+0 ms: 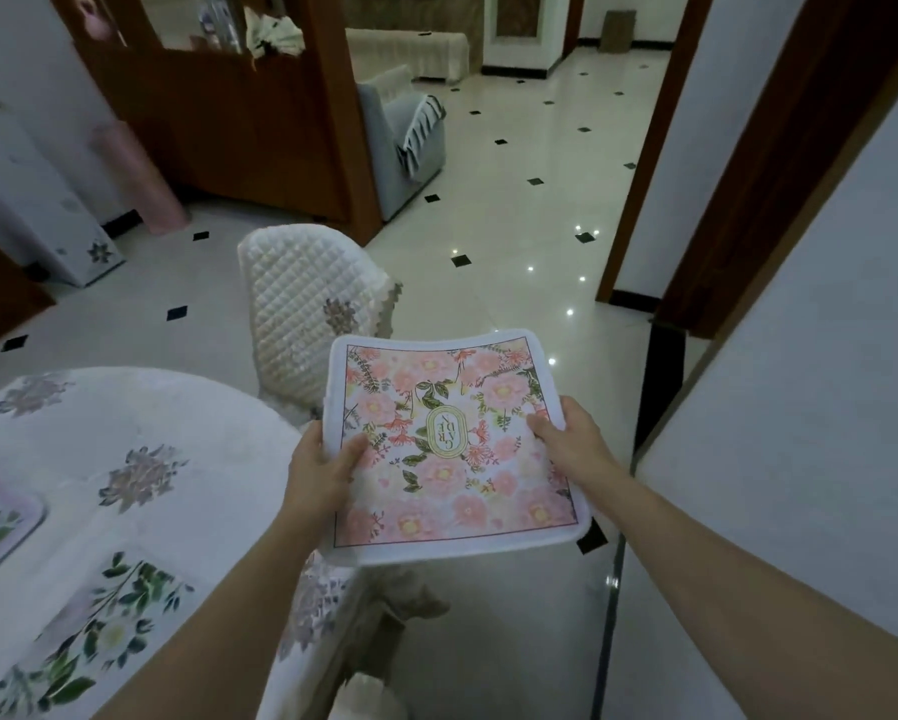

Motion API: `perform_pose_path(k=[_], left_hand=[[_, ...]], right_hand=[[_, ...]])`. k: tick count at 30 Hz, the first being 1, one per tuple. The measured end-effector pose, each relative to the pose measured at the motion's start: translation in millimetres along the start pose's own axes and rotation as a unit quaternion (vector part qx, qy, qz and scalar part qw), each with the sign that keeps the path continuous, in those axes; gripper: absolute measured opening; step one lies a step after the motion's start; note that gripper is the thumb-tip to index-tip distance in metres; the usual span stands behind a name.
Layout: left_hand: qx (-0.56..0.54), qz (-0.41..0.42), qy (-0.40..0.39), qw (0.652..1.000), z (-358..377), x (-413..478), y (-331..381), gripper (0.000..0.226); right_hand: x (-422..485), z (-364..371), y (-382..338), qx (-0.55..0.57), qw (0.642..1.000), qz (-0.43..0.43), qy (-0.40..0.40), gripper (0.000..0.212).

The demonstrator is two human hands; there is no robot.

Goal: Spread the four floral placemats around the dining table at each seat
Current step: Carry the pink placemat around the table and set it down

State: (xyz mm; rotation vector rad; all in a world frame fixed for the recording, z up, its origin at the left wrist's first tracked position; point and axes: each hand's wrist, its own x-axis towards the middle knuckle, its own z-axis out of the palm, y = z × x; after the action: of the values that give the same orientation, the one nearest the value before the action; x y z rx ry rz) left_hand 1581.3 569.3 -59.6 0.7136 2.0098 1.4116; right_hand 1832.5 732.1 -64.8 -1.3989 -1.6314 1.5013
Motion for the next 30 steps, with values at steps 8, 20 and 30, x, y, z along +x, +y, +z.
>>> perform_pose_path(k=[8,20,30], left_hand=[[-0.026,0.002,-0.027,0.999,60.7,59.7,30.7,0.024],[-0.067,-0.010,-0.039,0.997,121.4,200.8,64.9,0.031],[-0.113,-0.056,-0.030,0.992,177.3,352.1,89.3,0.029]], right_hand=[[74.4,-42.8,-12.5,0.004,1.000,-0.002,0.014,0.005],[224.2,-59.0,-51.2,0.027,0.999,0.003,0.019,0.009],[392.9,-58.1,-101.2,-0.033,0.999,0.000,-0.009,0.011]])
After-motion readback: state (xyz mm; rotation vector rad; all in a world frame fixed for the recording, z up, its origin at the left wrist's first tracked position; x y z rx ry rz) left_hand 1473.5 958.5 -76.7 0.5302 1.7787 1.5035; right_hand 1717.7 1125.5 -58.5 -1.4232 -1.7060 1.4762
